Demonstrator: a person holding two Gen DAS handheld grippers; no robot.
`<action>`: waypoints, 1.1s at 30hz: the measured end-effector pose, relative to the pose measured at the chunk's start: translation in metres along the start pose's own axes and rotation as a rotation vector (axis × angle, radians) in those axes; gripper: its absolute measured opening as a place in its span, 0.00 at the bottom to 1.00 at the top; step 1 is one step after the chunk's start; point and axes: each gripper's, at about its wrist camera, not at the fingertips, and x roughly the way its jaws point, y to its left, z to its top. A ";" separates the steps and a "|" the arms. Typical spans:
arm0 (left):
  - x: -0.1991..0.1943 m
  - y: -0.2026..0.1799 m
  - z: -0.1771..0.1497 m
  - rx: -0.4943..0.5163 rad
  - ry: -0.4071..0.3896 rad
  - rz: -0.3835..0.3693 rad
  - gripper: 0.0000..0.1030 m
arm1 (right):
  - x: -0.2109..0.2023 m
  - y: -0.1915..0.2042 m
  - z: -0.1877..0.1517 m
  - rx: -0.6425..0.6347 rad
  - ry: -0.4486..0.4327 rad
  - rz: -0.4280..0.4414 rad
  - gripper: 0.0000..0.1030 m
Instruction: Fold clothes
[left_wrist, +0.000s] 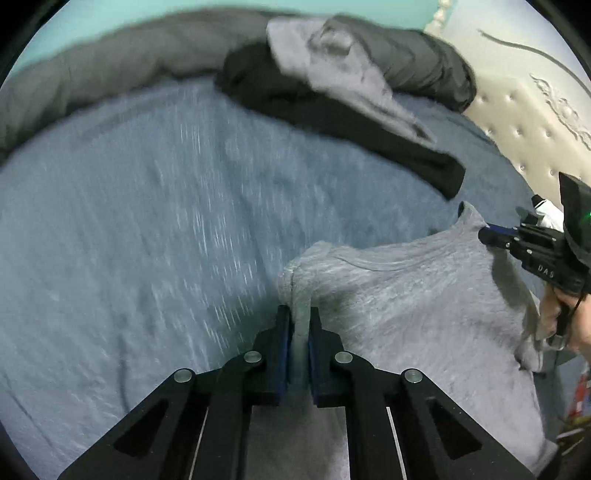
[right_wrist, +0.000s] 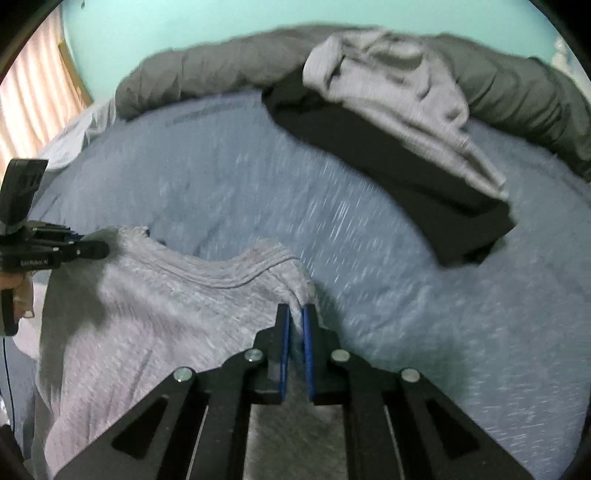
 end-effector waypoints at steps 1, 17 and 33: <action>-0.008 -0.003 0.006 0.015 -0.023 0.018 0.08 | -0.005 0.000 0.004 0.001 -0.019 -0.007 0.06; 0.045 -0.001 0.055 0.042 0.010 0.186 0.08 | 0.016 -0.003 0.065 -0.039 -0.059 -0.173 0.06; 0.090 0.016 0.045 0.009 0.040 0.154 0.36 | 0.090 -0.029 0.035 0.039 0.072 -0.129 0.12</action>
